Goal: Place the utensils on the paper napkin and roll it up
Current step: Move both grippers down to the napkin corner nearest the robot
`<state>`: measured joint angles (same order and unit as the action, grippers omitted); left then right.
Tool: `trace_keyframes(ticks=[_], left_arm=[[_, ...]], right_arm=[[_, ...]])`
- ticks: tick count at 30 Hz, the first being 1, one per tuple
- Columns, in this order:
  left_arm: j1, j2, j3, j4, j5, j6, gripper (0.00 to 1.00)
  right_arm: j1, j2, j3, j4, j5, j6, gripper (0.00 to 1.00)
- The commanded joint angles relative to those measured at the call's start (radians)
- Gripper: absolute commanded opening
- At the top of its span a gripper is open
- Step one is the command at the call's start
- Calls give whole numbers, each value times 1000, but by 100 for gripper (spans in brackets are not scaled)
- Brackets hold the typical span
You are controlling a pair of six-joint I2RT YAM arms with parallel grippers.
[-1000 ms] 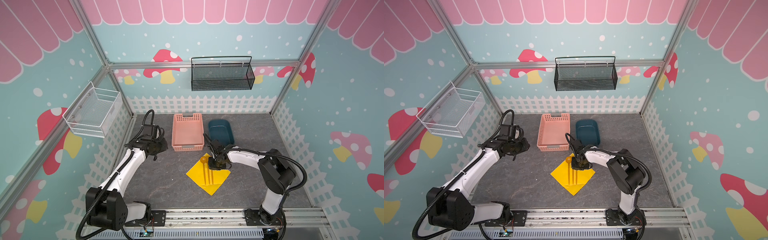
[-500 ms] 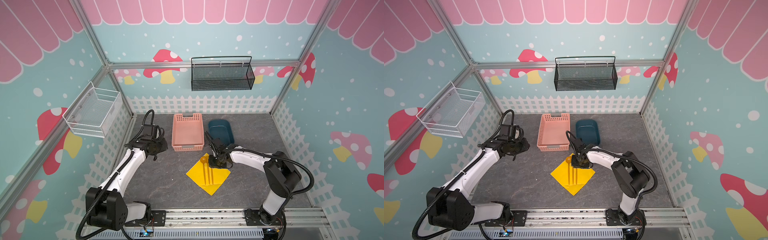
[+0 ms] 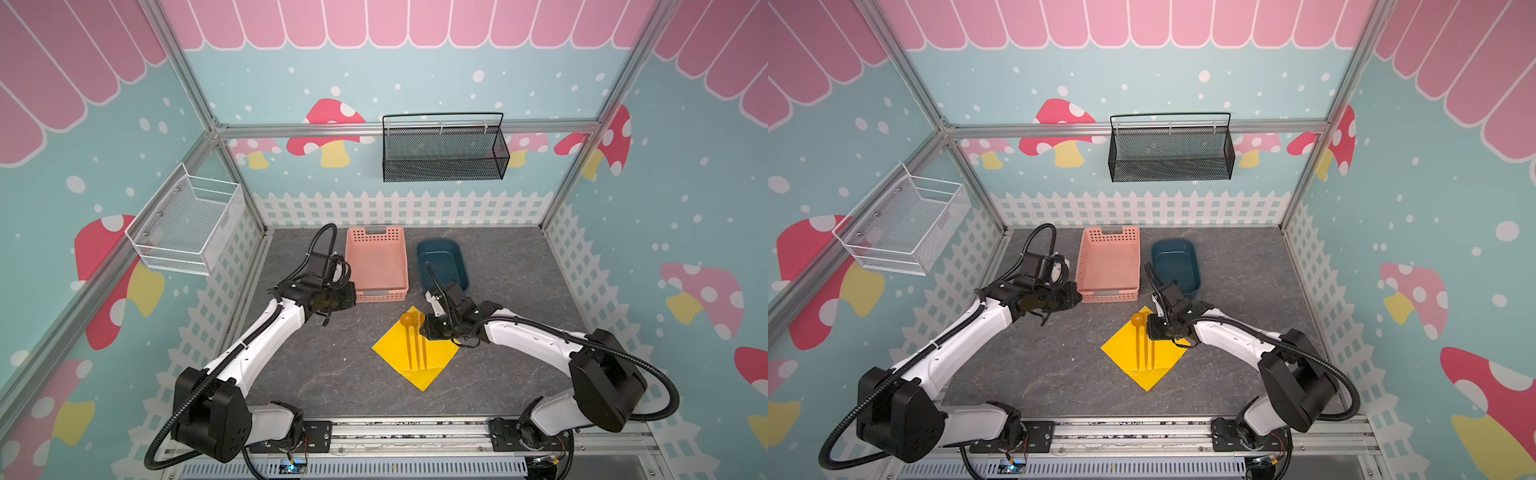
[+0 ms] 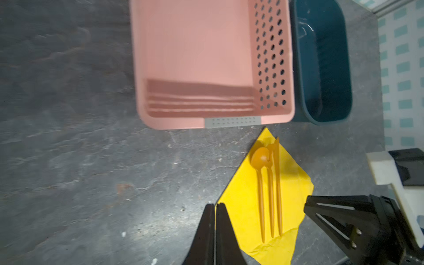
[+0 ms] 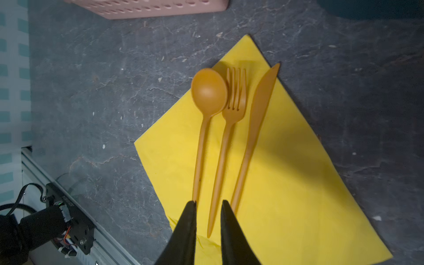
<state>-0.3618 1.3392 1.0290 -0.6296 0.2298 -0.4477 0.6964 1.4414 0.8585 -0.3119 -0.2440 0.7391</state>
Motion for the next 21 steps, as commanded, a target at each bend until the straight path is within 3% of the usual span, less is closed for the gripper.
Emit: trace_keyframes(ticks=[1,10,21], left_arm=[[-43,42,-46,84,60,-77,6],[-230,164,-83,243,101,-177,3],[-287,253,-119,352,125,-268,0]], right_arm=[[12,-77,-61,82,-78,-41,21],[40,-323,-347,249,-217,87,20],[225,-517,-575,302,-179,275,20]])
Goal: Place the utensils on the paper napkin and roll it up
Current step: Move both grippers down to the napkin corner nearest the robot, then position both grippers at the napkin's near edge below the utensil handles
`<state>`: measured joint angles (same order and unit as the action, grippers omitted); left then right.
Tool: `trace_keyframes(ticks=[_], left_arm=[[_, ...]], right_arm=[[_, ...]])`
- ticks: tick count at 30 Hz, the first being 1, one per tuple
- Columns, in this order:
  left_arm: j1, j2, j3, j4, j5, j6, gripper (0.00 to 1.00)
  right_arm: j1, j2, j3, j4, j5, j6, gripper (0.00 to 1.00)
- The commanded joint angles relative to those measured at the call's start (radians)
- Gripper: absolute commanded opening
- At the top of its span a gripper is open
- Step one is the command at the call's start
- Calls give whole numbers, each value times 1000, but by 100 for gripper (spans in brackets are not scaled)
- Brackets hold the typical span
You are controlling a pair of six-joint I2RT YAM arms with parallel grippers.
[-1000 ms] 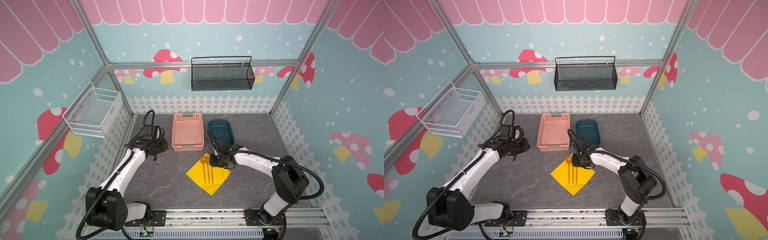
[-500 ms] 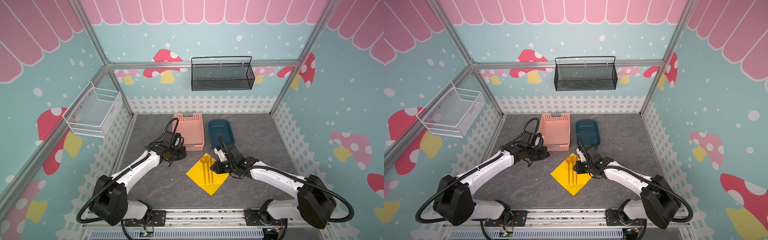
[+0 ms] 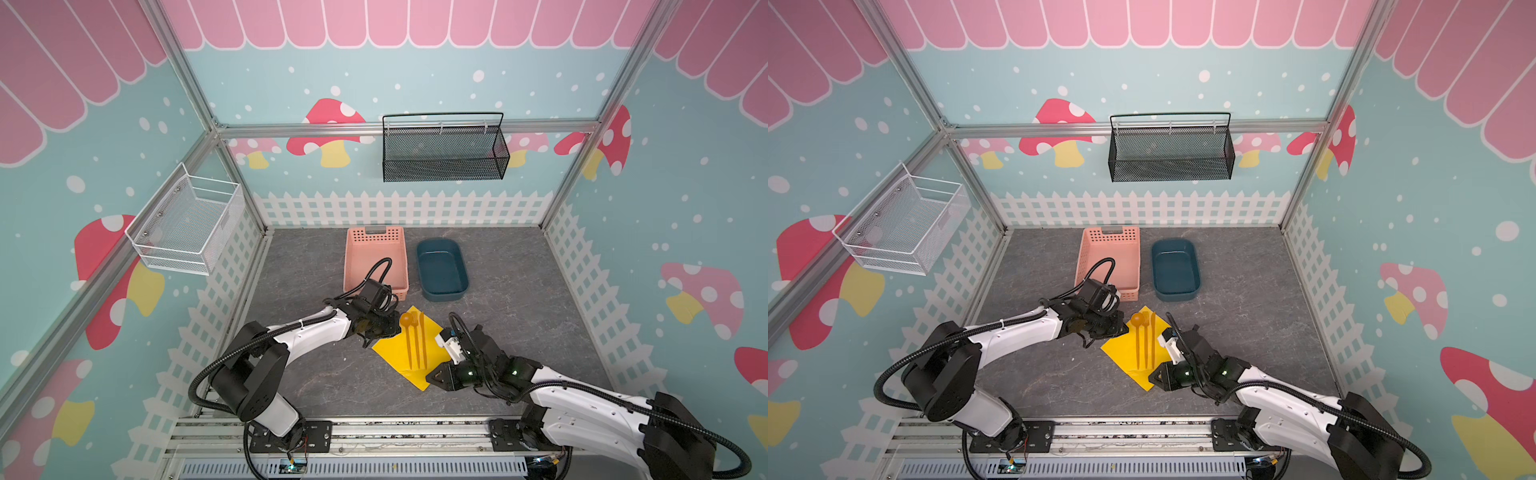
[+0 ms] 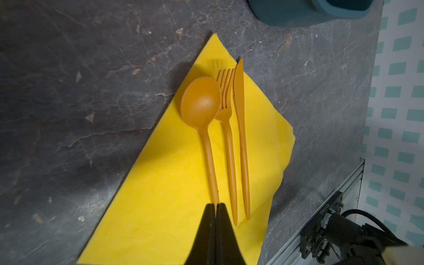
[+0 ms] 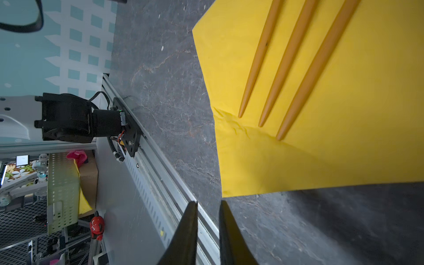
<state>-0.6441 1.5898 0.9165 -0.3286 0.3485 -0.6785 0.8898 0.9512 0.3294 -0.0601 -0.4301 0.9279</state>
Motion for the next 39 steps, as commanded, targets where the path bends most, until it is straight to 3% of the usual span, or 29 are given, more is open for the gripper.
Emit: trace_keyframes(ticks=[1,7,18,39], left_arm=[[-5,2,-10,52,2,-42,0],[-9,8,-29,63,4,-58,0],[-13,-11,-109,73,-14,-81,0],[-15,-212,-173,11,-36,-99,0]], right_arm=[[48,-30,-68,67,4,99,20],[111,3,-103,118,42,135,21],[116,163,-102,277,56,132,21],[90,151,-31,272,185,55,17]])
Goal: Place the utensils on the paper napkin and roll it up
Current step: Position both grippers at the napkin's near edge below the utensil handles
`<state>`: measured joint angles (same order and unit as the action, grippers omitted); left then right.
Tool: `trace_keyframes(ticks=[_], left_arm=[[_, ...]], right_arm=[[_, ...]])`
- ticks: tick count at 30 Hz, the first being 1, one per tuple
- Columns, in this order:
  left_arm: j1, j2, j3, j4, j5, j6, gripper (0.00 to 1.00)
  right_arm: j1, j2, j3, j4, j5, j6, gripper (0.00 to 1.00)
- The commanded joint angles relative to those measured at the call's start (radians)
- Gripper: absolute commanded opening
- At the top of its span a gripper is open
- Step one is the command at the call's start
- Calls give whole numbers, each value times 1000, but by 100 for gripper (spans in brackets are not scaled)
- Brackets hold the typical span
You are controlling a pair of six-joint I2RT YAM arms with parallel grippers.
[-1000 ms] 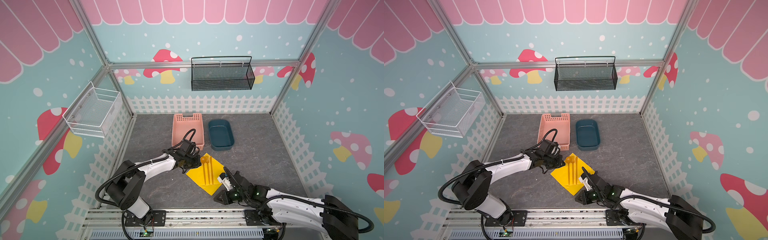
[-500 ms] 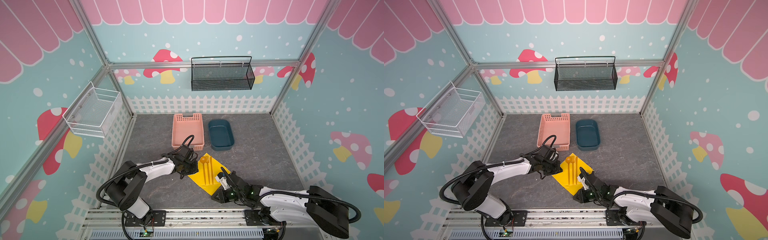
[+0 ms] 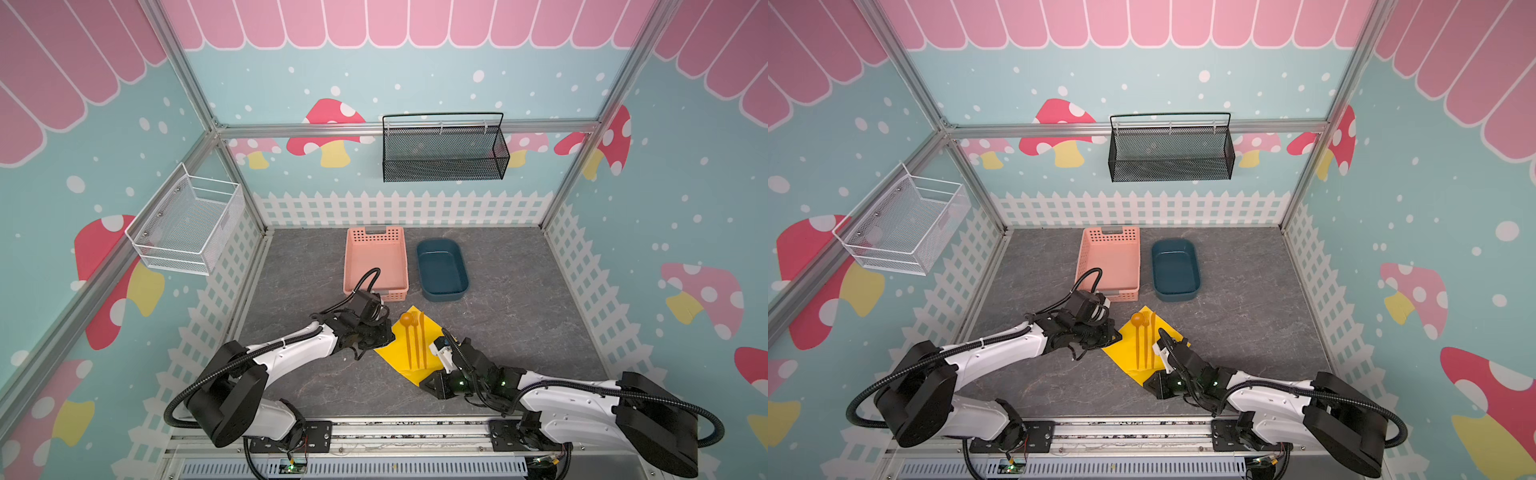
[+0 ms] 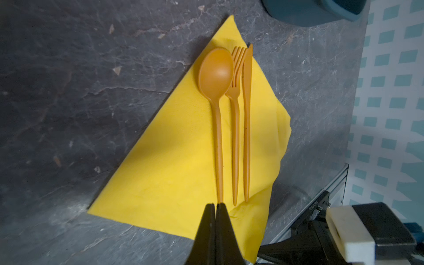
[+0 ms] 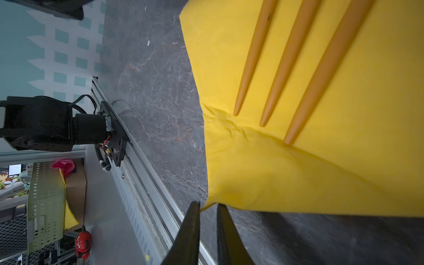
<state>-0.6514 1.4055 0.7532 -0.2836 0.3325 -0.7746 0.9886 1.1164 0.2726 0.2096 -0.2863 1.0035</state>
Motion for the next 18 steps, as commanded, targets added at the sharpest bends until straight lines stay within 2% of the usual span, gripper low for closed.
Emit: trace_keyframes(ticks=[1,9,18], left_arm=[[-9,-36,-9,-40,-20,0,0],[-53,-85,-19,-100,-15,17,0],[-151,-110,-68,-105,2,17,0]], right_arm=[[-12,-17,29,3,49,-21,17],[-40,-8,40,11,84,-19,23],[-59,16,52,13,20,-39,23]])
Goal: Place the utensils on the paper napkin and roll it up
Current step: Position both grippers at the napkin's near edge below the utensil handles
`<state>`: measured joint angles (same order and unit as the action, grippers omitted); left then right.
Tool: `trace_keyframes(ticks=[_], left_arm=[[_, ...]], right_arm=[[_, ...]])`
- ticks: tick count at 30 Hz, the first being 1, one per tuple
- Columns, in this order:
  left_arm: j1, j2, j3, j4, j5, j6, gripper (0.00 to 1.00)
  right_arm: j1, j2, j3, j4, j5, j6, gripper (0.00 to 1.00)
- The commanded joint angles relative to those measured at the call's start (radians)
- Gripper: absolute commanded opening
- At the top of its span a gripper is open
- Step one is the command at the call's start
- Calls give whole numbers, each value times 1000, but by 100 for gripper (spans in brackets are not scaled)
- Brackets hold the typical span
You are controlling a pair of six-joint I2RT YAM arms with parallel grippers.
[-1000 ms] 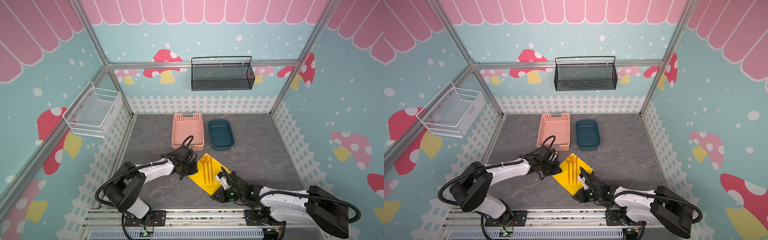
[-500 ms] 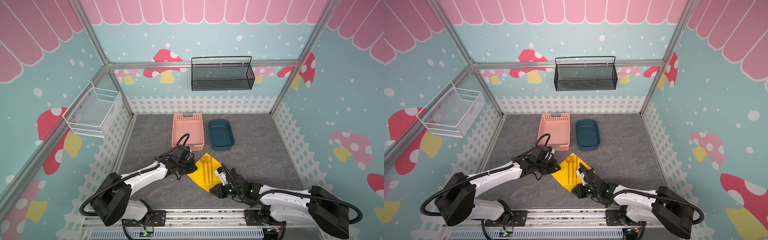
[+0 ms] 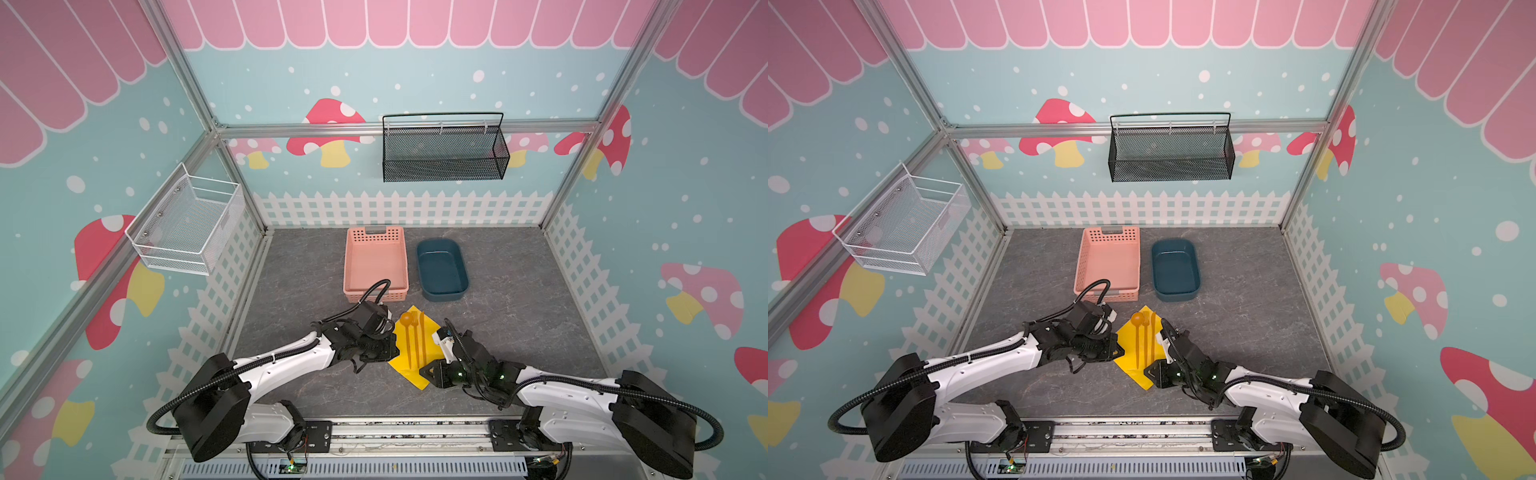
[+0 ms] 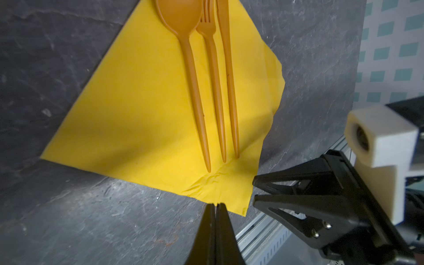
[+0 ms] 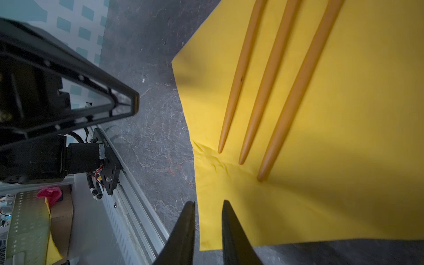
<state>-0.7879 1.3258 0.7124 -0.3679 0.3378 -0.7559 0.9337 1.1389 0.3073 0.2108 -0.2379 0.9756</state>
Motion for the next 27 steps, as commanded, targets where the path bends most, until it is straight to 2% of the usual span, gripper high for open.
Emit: trace_keyframes(ticks=[1,8,12,16,20,27], left_arm=[[-14,-33,-33,-21,-13,-7,0],[-14,16,-13,0,-60,-26,0],[-14,63,-4,40,-57,-47,0],[-14,108,14,47,-56,-54,0],[-14,144,28,50,-54,-60,0],[-14,158,30,49,-59,-66,0]], right_arm=[[-5,-16,11,11,-43,-14,23],[-5,-108,-56,8,-196,-34,16],[-6,-153,-114,29,-238,-26,13],[-4,-137,-143,55,-281,-31,12],[-5,-80,-149,81,-294,-37,11],[-4,9,-147,100,-227,-27,7]])
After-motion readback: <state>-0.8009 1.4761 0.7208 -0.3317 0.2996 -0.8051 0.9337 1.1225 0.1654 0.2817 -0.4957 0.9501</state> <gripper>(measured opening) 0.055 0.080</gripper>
